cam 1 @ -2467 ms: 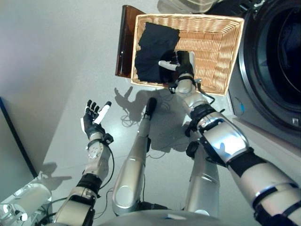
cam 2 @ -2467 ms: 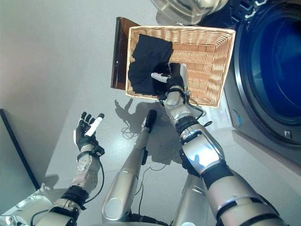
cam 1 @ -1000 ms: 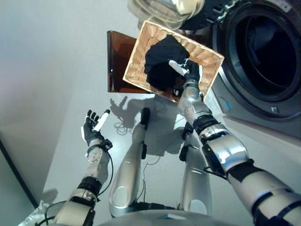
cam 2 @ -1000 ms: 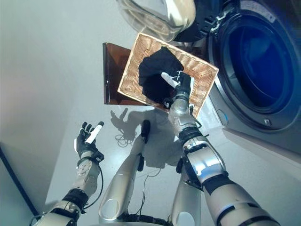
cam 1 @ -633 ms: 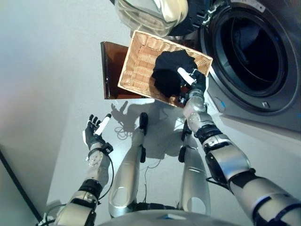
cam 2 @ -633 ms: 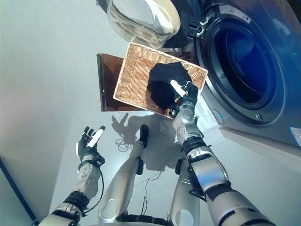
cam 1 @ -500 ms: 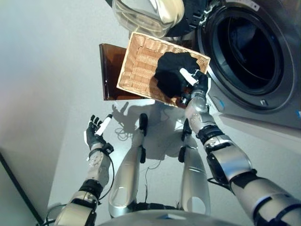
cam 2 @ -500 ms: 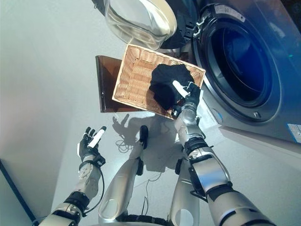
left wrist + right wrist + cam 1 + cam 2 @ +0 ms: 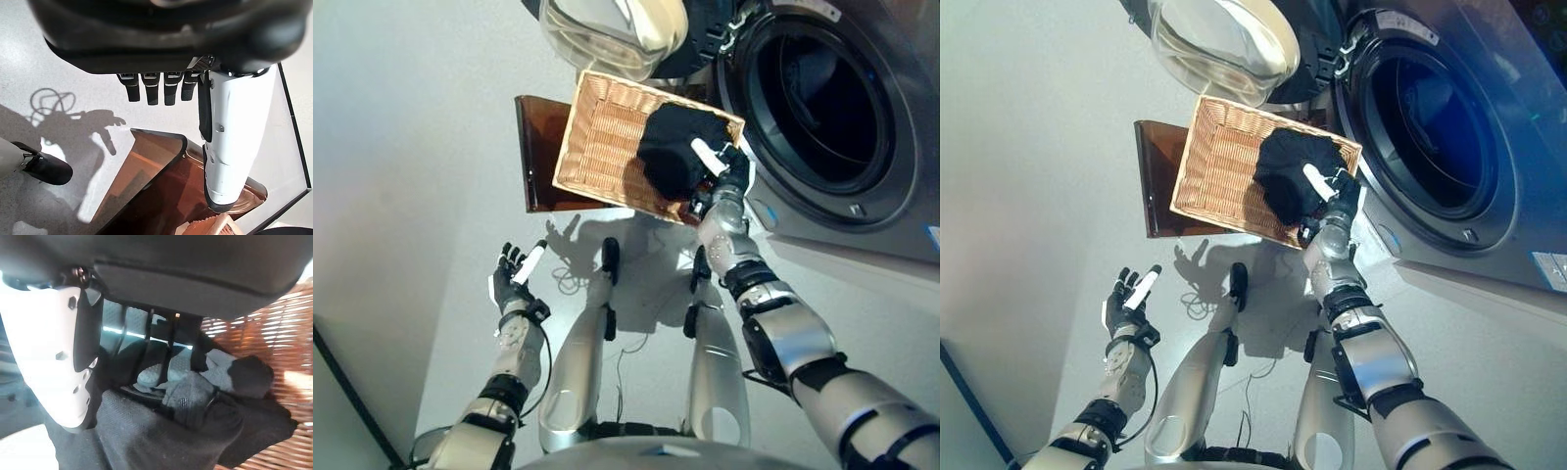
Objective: Pick up the clothes and place them into the washing machine
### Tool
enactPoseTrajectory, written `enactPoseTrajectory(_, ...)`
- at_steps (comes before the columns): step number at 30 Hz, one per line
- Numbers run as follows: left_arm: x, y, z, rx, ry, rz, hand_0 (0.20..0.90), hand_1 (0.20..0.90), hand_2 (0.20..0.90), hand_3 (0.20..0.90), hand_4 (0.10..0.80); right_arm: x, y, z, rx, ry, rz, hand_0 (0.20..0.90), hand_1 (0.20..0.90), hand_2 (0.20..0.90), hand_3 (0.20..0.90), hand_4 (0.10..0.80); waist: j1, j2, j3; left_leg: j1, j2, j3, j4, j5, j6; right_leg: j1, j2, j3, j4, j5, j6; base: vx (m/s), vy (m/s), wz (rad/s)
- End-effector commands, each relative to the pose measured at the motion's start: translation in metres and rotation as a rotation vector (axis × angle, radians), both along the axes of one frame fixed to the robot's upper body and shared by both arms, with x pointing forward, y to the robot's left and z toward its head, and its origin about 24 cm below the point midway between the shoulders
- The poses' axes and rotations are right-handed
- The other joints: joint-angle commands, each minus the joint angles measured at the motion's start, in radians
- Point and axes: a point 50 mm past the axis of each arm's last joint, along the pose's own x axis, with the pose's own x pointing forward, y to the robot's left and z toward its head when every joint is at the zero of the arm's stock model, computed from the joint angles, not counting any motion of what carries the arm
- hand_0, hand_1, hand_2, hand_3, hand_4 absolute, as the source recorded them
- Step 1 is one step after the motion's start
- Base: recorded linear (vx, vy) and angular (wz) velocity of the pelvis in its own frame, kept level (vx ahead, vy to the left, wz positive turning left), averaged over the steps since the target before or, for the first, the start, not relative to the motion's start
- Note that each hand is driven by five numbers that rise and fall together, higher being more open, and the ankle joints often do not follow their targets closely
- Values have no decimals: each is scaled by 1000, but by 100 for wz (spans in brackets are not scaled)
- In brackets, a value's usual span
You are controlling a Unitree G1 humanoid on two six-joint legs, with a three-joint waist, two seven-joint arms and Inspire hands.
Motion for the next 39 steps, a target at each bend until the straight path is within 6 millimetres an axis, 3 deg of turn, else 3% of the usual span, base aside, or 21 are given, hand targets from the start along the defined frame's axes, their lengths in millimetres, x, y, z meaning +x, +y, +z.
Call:
enactPoseTrajectory(1,-15,16,-3,24,-18,71,900,900,900,900,800,-3,-15,95,91,-467,-75,200,200,200,200,300,-16,46,-4,-29,-3,44,34,-44,-55,46,-14,65,92,-149,-6,-2,30,-4)
enactPoseTrajectory(6,-19,10,-9,11,3,46,900,900,900,900,800,-7,-50,124,231,-587,-189,200,200,200,200,300,-15,67,-4,-22,-6,47,30,-46,-54,51,-19,69,90,-152,-4,1,8,-3)
enactPoseTrajectory(12,-19,4,-11,6,8,17,900,900,900,900,800,-15,-77,149,276,-691,-250,200,200,200,200,300,-17,85,-4,-13,-8,47,27,-44,-57,58,-21,73,95,-158,-2,0,0,0)
enactPoseTrajectory(21,-22,1,-15,0,24,-11,900,900,900,900,800,-24,-114,169,381,-773,-355,200,200,200,200,300,-16,105,-16,-1,-10,44,19,-44,-61,65,-20,73,106,-172,1,10,-3,-1)
enactPoseTrajectory(24,-24,-2,-17,-8,29,-32,900,900,900,900,800,-26,-127,175,492,-804,-385,200,200,200,200,300,-13,117,-20,2,-11,44,16,-44,-62,64,-21,75,113,-180,2,0,0,0)
enactPoseTrajectory(27,-27,-5,-21,-19,43,-57,900,900,900,900,800,-33,-149,193,579,-857,-429,200,200,200,200,300,-5,140,-28,6,-15,45,11,-41,-65,60,-25,75,124,-189,3,0,0,0)
enactPoseTrajectory(32,-28,-10,-20,-23,28,-102,900,900,900,900,800,-44,-167,222,613,-919,-456,200,200,200,200,300,9,172,-43,12,-18,47,-9,-32,-68,49,-26,76,141,-203,5,0,0,0)
enactPoseTrajectory(39,-26,-17,-16,-25,3,-147,900,900,900,900,800,-56,-181,247,615,-954,-485,200,200,200,200,300,23,210,-51,12,-22,53,-32,-20,-70,18,-32,83,174,-220,7,6,-2,-1)
